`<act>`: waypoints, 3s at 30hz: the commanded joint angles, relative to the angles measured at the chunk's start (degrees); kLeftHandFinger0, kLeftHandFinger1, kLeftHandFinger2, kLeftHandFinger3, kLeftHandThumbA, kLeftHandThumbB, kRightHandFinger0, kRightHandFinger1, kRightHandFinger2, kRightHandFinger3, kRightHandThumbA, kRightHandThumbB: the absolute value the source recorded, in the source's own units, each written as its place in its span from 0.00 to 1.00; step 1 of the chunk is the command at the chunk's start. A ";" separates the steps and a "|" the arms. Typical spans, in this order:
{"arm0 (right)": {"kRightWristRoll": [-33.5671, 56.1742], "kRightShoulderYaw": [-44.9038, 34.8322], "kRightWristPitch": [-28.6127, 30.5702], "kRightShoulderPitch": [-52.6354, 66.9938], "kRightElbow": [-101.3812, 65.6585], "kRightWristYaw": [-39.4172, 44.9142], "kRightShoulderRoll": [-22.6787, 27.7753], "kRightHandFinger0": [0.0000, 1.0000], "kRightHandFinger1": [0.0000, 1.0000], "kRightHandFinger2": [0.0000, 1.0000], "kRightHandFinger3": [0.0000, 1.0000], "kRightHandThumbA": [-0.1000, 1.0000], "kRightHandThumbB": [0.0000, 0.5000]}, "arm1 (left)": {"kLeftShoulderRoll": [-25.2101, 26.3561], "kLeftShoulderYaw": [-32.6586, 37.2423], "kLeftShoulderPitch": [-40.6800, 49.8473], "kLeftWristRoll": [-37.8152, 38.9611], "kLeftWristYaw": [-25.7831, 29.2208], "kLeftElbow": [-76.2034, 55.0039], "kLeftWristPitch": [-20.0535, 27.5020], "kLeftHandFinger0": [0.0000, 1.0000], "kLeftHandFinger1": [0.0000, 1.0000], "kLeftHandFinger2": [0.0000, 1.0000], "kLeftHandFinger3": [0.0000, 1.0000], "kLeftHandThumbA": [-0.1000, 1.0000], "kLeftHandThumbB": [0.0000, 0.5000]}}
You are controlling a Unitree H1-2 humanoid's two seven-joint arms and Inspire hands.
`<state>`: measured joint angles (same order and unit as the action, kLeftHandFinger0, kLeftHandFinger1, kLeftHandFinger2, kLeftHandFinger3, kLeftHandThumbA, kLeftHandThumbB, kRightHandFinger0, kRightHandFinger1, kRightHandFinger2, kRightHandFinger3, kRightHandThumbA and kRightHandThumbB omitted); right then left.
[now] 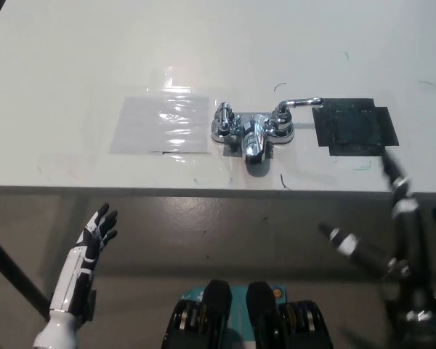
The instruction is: The faucet is at the center of the desk and the robot turn off the faucet by turning the right faucet handle using the right hand
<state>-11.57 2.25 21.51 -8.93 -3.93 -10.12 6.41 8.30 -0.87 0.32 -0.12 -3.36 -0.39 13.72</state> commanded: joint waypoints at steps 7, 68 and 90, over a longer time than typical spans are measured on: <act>17.78 -3.77 -7.18 -21.72 7.81 14.37 14.40 1.00 1.00 1.00 1.00 1.00 0.48 | 0.60 -0.66 -0.84 0.90 -0.71 -1.59 3.32 1.00 1.00 1.00 1.00 1.00 0.44; 9.09 8.29 -14.91 -63.58 82.55 39.04 8.14 1.00 1.00 1.00 1.00 1.00 0.77 | 0.59 0.03 -1.58 0.60 -2.21 -1.95 0.77 1.00 1.00 1.00 1.00 1.00 0.44; 15.05 -0.48 -18.19 -59.04 73.40 53.53 3.61 1.00 1.00 1.00 1.00 1.00 0.87 | 0.84 -0.16 -1.73 1.06 -2.47 -1.92 0.74 1.00 1.00 1.00 1.00 1.00 0.43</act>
<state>0.58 2.23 3.77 -66.43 73.44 37.27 12.98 8.33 -0.68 -0.51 0.24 -5.39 -0.40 13.49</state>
